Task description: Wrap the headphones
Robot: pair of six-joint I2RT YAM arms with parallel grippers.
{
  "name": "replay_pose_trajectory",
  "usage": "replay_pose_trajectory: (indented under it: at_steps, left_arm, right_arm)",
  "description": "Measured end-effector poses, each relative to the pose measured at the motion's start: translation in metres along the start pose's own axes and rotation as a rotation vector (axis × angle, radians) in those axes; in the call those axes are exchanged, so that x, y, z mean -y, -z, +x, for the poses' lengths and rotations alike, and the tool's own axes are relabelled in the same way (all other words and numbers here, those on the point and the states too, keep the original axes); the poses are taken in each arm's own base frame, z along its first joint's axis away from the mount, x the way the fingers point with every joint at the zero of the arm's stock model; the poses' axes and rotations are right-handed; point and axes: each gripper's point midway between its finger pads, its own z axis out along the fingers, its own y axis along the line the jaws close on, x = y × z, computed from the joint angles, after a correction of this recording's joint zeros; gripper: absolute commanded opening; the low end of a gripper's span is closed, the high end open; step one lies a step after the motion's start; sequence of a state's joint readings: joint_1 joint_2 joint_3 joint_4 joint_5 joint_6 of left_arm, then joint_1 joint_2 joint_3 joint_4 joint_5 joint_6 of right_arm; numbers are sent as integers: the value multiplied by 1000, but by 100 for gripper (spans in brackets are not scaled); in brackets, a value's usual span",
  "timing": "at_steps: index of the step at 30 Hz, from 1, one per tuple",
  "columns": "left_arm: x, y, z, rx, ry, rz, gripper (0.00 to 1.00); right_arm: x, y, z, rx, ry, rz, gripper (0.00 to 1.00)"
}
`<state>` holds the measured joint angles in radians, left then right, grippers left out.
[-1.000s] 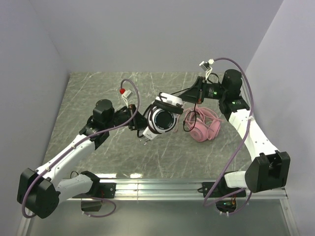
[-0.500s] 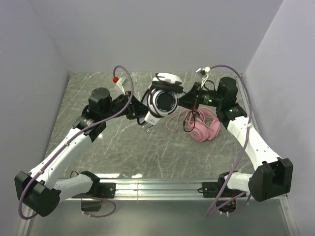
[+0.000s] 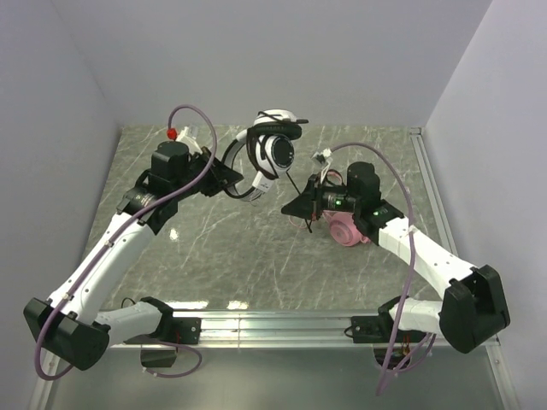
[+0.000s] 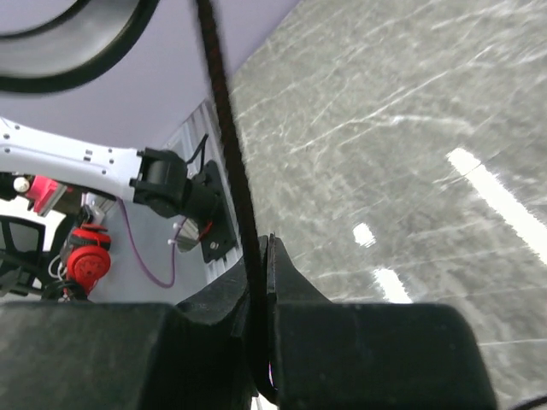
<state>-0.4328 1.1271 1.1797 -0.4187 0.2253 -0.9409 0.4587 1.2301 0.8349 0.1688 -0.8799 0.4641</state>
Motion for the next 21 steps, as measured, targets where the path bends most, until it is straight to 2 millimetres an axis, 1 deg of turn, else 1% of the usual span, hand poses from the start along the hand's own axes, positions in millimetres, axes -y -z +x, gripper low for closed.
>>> replay_pose_trajectory:
  at_steps: [4, 9, 12, 17, 21]
  left_arm:
    - [-21, 2, -12, 65, -39, -125, 0]
    - [-37, 8, -31, 145, -86, -252, 0]
    - [-48, 11, -37, 183, -94, -320, 0]
    - [-68, 12, -47, 237, -95, -425, 0]
    - [-76, 11, -51, 245, -89, -478, 0]
  right_arm:
    - [-12, -4, 12, -4, 13, -10, 7]
    - [-30, -7, 23, 1, 44, -19, 7]
    - [-37, -9, 31, -4, 51, -19, 8]
    - [-43, -15, 51, -35, 42, -14, 8]
    - [-48, -22, 67, -64, 30, -13, 7]
